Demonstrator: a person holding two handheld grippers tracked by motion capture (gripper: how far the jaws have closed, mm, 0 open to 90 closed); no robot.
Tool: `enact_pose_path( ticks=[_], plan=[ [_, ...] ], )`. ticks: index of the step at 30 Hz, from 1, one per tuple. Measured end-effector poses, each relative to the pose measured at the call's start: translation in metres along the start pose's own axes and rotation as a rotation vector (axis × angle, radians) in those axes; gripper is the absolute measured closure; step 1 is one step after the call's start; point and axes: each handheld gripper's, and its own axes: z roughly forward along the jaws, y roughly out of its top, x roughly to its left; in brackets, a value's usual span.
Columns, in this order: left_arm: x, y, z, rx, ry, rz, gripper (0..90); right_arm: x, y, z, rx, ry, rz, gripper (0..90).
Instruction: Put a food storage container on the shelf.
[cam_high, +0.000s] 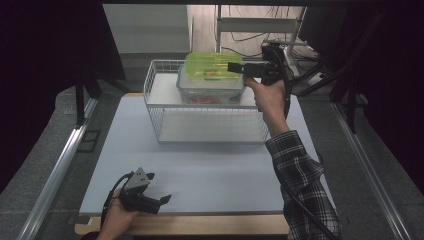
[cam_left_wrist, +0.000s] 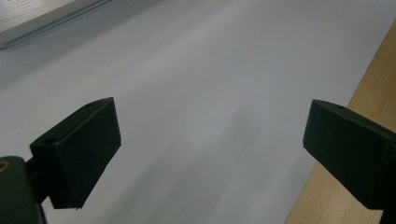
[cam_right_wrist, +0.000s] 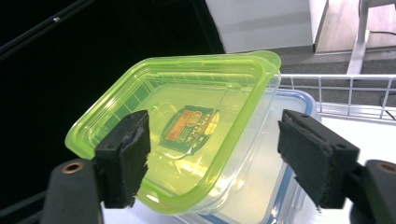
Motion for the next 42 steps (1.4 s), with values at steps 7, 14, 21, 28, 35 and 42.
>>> enact_pose_path(
  ticks=[7,14,21,28,35,42],
  plan=[
    [0.000,0.000,0.000,0.001,0.000,0.001,4.0,-0.002,-0.003,-0.009,-0.010,0.031,-0.019,17.0],
    [0.000,0.000,0.000,0.003,0.000,0.003,4.0,-0.002,-0.009,-0.017,-0.009,0.040,-0.040,14.7],
    [0.000,0.000,0.000,0.000,-0.002,-0.002,4.0,-0.002,-0.014,-0.026,-0.010,0.048,-0.064,13.6],
    [0.002,0.000,-0.002,-0.027,-0.022,-0.026,3.6,-0.001,-0.020,-0.034,-0.006,0.050,-0.086,12.4],
    [0.004,0.000,-0.003,-0.046,-0.046,-0.048,3.3,0.000,-0.027,-0.039,0.000,0.044,-0.122,11.3],
    [0.005,0.000,-0.004,-0.063,-0.066,-0.062,2.9,0.001,-0.034,-0.041,0.012,0.036,-0.154,10.1]
  ],
)
